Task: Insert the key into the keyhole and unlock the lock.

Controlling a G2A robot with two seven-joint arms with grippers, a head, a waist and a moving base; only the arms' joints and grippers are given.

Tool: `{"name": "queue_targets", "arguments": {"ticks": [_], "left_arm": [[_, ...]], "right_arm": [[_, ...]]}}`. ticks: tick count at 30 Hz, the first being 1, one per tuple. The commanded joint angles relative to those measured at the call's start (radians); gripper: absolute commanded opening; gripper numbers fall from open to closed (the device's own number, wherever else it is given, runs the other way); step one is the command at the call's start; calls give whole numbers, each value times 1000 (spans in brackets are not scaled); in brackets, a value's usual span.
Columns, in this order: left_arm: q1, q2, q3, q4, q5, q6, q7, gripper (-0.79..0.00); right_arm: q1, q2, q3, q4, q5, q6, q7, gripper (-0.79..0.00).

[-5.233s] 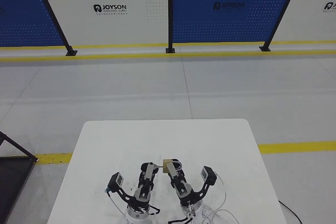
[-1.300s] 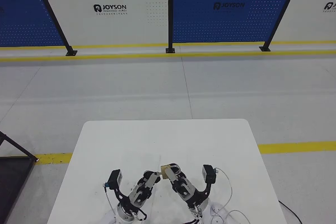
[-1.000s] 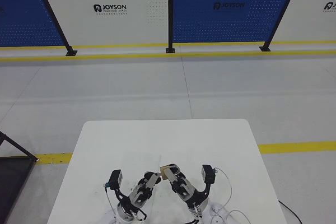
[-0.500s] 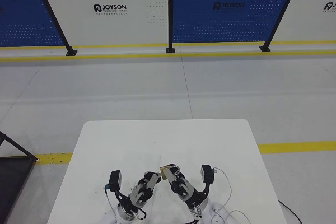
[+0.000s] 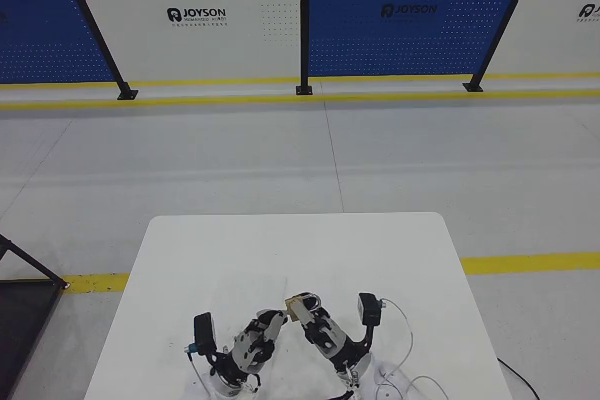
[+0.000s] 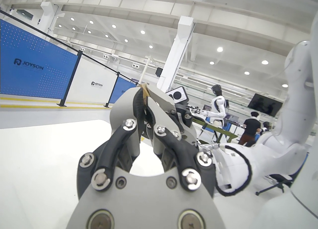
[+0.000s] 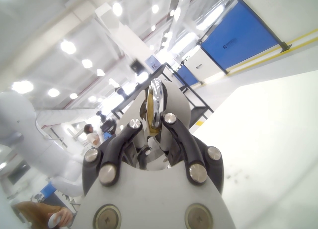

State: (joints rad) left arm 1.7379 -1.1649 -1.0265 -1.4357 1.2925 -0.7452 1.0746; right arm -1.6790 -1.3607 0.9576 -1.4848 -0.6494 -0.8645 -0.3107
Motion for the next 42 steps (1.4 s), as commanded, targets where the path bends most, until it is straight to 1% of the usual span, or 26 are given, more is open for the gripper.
{"name": "queue_targets", "arguments": {"ticks": [1, 5, 8, 16, 22, 23, 24, 25, 27, 28, 31, 33, 35, 39, 42], "left_arm": [[-3, 1, -2, 14, 56, 40, 36, -785], [-7, 3, -1, 32, 129, 113, 72, -785], [-9, 4, 4, 39, 152, 141, 87, -785], [-19, 3, 19, 45, 149, 160, 85, -785], [-29, 2, 31, 48, 135, 163, 71, -785], [-30, 1, 33, 48, 131, 161, 71, -770], [-30, 1, 36, 50, 125, 155, 68, -659], [-32, 1, 37, 51, 119, 149, 66, -640], [-32, 1, 41, 53, 101, 129, 64, -542], [-32, 2, 42, 53, 92, 117, 64, -465], [-29, 4, 41, 53, 57, 65, 61, -385], [-21, 8, 40, 39, 9, 28, 28, -339], [-13, 13, 39, 23, -48, -19, -19, -363], [5, 28, 31, -6, -222, -167, -167, -499], [15, 38, 11, -10, -321, -252, -252, -511]], "right_arm": [[0, 1, 0, 0, 3, 3, 2, -785], [1, 1, -1, -3, 6, 9, 7, -785], [2, 2, -3, -3, 9, 12, 13, -785], [6, 3, -7, -3, 12, 18, 22, -785], [6, 5, -4, -3, -3, 13, 6, -785], [5, 5, -4, -3, -5, 12, 4, -785], [5, 5, -3, -3, -7, 11, 2, -785], [5, 5, -2, -4, -8, 10, -3, -785], [3, 5, 1, -5, -13, 6, -18, -785], [2, 5, 3, -6, -18, 7, -28, -785], [-2, 5, 6, -9, -40, 9, -58, -785], [-3, 4, 7, -8, -60, 5, -87, -785], [-3, 3, 7, -6, -80, 5, -107, -785], [-3, 0, 2, 1, -107, 7, -136, -785], [0, -1, -2, 6, -116, 10, -148, -785]]}}
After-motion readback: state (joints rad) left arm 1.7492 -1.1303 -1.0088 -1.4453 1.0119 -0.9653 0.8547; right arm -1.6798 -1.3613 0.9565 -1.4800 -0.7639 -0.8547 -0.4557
